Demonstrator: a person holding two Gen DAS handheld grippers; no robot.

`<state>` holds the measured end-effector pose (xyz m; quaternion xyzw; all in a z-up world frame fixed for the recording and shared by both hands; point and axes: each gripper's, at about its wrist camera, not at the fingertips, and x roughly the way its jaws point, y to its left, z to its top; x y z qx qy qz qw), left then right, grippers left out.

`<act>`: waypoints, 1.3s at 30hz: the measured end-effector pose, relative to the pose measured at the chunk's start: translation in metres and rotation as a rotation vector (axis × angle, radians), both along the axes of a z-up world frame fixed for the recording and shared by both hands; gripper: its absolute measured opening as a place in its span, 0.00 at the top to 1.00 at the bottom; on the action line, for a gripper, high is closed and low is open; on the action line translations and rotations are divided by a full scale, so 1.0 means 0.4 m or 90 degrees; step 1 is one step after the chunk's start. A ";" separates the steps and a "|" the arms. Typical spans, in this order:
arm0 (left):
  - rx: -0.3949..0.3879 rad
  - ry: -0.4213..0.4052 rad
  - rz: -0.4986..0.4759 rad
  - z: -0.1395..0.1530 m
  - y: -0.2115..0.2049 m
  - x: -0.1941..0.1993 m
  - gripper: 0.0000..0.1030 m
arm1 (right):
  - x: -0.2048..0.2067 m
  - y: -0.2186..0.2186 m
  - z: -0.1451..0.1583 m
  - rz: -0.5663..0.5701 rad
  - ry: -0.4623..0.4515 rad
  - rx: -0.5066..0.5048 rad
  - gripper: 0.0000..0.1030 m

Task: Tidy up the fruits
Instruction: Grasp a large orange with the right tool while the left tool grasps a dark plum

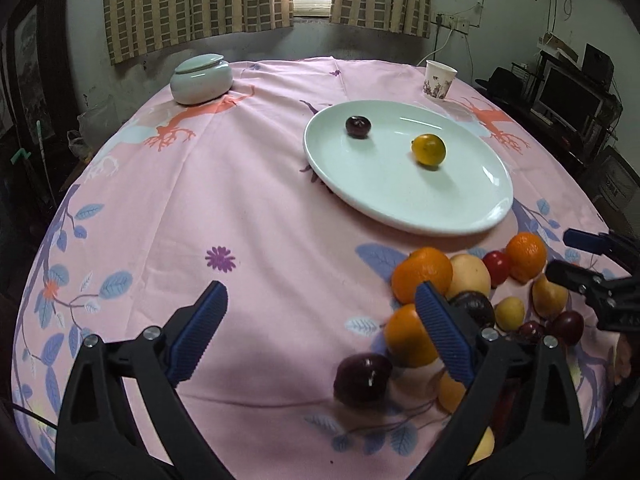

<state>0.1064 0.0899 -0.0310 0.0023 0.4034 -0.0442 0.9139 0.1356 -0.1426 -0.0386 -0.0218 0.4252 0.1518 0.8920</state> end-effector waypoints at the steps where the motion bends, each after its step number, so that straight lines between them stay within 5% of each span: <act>1: 0.003 0.001 0.000 -0.002 0.002 -0.013 0.06 | 0.012 0.005 -0.009 -0.005 0.008 -0.010 0.29; 6: -0.006 0.010 0.002 -0.016 0.012 -0.070 0.07 | 0.064 0.012 -0.057 0.021 0.073 0.028 0.56; 22: 0.024 0.070 -0.006 -0.093 -0.028 -0.061 0.09 | -0.087 -0.022 0.044 -0.007 0.001 0.075 0.56; 24: 0.020 0.078 -0.007 -0.099 -0.028 -0.057 0.31 | -0.093 -0.020 0.045 -0.003 0.004 0.080 0.56; 30: 0.012 0.084 -0.014 -0.106 -0.028 -0.055 0.44 | -0.097 -0.005 0.049 0.006 0.006 0.090 0.56; 33: -0.005 0.075 -0.032 -0.100 -0.033 -0.062 0.66 | -0.098 0.001 0.049 0.007 0.008 0.090 0.56; 39: -0.005 0.072 -0.031 -0.098 -0.038 -0.064 0.67 | -0.097 0.006 0.047 0.010 0.010 0.094 0.56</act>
